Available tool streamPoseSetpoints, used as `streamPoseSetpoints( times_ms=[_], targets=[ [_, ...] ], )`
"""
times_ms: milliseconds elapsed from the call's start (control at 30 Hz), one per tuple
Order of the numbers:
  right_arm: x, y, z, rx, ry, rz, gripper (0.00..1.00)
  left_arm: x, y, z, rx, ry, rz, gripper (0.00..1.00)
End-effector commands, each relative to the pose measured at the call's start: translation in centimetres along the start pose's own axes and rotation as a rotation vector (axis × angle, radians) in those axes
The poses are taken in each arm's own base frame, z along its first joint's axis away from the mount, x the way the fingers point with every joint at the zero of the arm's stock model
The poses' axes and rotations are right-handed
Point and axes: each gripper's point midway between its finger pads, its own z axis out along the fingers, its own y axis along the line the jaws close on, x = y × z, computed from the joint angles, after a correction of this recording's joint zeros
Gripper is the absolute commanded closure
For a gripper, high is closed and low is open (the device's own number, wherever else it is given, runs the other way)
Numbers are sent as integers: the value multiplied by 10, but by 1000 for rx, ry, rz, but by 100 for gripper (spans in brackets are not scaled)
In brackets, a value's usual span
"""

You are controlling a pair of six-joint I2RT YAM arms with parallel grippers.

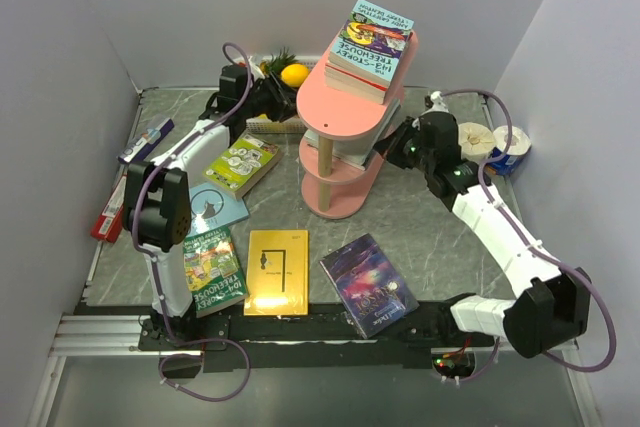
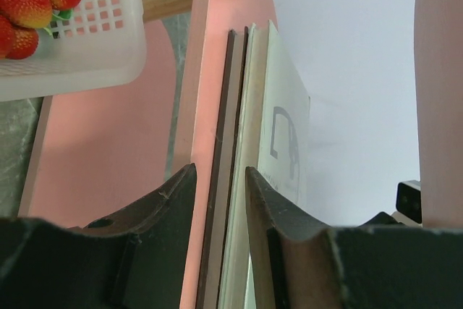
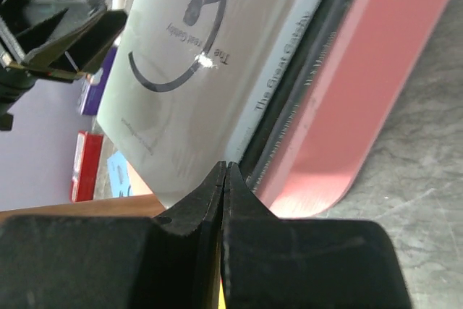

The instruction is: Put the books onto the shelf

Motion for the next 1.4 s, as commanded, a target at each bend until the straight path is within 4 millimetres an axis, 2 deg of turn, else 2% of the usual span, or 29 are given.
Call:
streamPoseSetpoints(
  times_ms=[0, 33, 67, 100, 133, 167, 200, 233, 367, 400, 600, 733, 833, 867, 900, 933, 967, 1000, 1033, 1067, 1100, 1133, 1167, 1200, 1233, 1267, 1300, 1333, 1367],
  targets=[
    [-37, -3, -32, 16, -180, 25, 100, -21, -33, -4, 86, -36, 42, 60],
    [-45, -11, -35, 30, -210, 62, 100, -23, -34, -4, 88, -41, 42, 60],
    [-50, -7, -37, -8, -222, 71, 100, -28, -40, -4, 99, -47, 48, 60],
    [-52, -9, -37, -16, -225, 84, 100, -29, -35, 0, 93, -40, 36, 60],
    [-60, -16, -39, -11, -243, 125, 94, -29, -37, 1, 103, -29, 35, 60],
    [-60, -10, -41, -60, -226, 138, 89, -34, -44, 1, 117, -35, 43, 60],
    [-65, -9, -40, -96, -241, 170, 80, -35, -41, 4, 115, -29, 35, 60],
    [-69, -6, -40, -125, -242, 185, 65, -35, -43, 5, 121, -23, 34, 60],
    [-78, -9, -30, -153, -225, 223, 52, -41, -50, 9, 145, -19, 45, 60],
    [-81, -3, -29, -167, -213, 218, 49, -41, -46, 13, 143, -14, 36, 60],
    [-80, -1, -1, -181, -133, 251, 42, -35, -39, 22, 156, 18, 12, 61],
    [-80, -4, 3, -169, -133, 249, 43, -34, -37, 20, 160, 14, 20, 61],
    [-83, -7, -10, -143, -176, 208, 44, -44, -37, 12, 127, -16, 23, 62],
    [-85, -17, -23, -82, -221, 203, 44, -46, -30, 7, 96, -32, 19, 63],
    [-82, -22, -31, -57, -239, 188, 44, -54, -40, -8, 84, -77, 50, 63],
    [-79, -27, -39, -41, -259, 188, 44, -61, -12, -18, -10, -132, 15, 63],
    [-68, -36, -54, -20, -288, 188, 44, -68, -5, -29, -48, -179, 11, 62],
    [-58, -43, -60, -1, -288, 189, 44, -76, -19, -53, -60, -240, 34, 62],
    [-49, -48, -66, 4, -290, 188, 45, -80, 16, -69, -178, -298, -14, 62],
    [-29, -55, -73, 0, -280, 175, 45, -80, 24, -82, -216, -325, -23, 62],
    [-15, -60, -76, 0, -260, 154, 45, -81, 12, -102, -220, -365, 1, 62],
    [-3, -61, -78, -11, -241, 138, 45, -67, 36, -111, -300, -360, -23, 62],
    [22, -65, -78, -32, -197, 118, 45, -65, 43, -121, -344, -385, -19, 63],
    [38, -62, -78, -66, -154, 90, 45, -58, 35, -134, -347, -395, 4, 63],
    [53, -62, -77, -82, -120, 76, 45, -36, 54, -138, -390, -361, -8, 63],
    [74, -68, -75, -92, -76, 61, 45, -23, 61, -143, -415, -345, -7, 64],
    [97, -59, -76, -137, -15, 17, 45, -13, 53, -156, -414, -349, 25, 64],
    [108, -55, -76, -161, 5, 0, 45, 16, 73, -158, -461, -301, 20, 64],
    [130, -60, -75, -179, 46, -14, 44, 29, 66, -169, -451, -307, 45, 65]
  ],
)
